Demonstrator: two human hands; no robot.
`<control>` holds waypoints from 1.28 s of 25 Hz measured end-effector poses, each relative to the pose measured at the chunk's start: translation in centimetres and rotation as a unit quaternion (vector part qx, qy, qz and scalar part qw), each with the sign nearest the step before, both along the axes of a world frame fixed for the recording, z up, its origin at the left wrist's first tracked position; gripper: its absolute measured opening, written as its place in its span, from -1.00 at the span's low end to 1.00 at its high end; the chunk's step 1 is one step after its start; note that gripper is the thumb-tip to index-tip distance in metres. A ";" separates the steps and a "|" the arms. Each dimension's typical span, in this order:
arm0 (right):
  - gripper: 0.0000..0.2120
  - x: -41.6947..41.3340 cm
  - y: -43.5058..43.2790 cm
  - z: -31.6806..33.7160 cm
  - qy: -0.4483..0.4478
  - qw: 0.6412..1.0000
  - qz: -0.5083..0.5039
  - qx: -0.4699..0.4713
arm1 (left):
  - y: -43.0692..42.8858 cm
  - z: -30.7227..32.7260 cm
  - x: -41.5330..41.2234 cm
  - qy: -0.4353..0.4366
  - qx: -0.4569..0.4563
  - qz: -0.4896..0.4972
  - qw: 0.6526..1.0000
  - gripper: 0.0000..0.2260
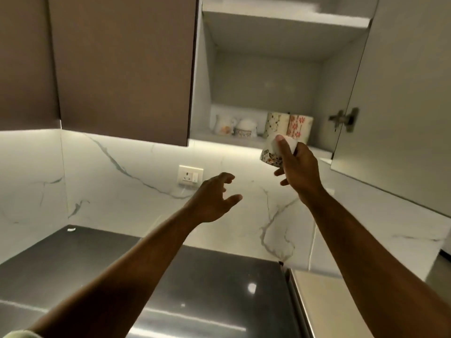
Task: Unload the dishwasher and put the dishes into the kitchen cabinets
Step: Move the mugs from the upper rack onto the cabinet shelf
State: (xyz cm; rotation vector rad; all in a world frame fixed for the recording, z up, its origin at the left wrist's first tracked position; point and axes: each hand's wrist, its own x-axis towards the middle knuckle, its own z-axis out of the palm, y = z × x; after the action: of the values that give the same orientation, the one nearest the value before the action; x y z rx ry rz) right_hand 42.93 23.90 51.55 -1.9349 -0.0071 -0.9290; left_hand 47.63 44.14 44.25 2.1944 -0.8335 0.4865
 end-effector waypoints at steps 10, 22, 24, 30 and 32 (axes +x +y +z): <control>-0.01 12.6 -7.2 6.2 0.072 0.989 -0.050 -0.122 | -2.6 4.5 4.7 -0.077 0.007 0.016 0.997 -0.54; -0.31 17.5 -8.9 6.6 0.114 0.971 -0.116 -0.177 | -6.1 6.4 7.0 -0.094 0.011 0.023 0.995 -0.51; -0.32 17.2 -8.8 6.7 0.120 0.969 -0.117 -0.180 | -6.6 6.3 6.9 -0.090 0.013 0.021 0.996 -0.50; 0.14 15.1 -8.4 3.9 0.068 0.974 -0.129 -0.172 | -6.7 6.3 6.1 -0.091 0.005 0.014 0.996 -0.51; -0.02 11.9 -7.0 2.8 0.050 0.965 -0.144 -0.214 | -6.9 6.0 5.7 -0.092 -0.002 0.004 0.996 -0.51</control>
State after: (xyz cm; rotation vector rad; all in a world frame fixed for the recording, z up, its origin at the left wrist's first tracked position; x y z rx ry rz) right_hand 54.82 16.88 54.33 -2.4304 0.1473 -1.0839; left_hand 53.35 37.25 50.22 2.1736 -0.9186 0.7017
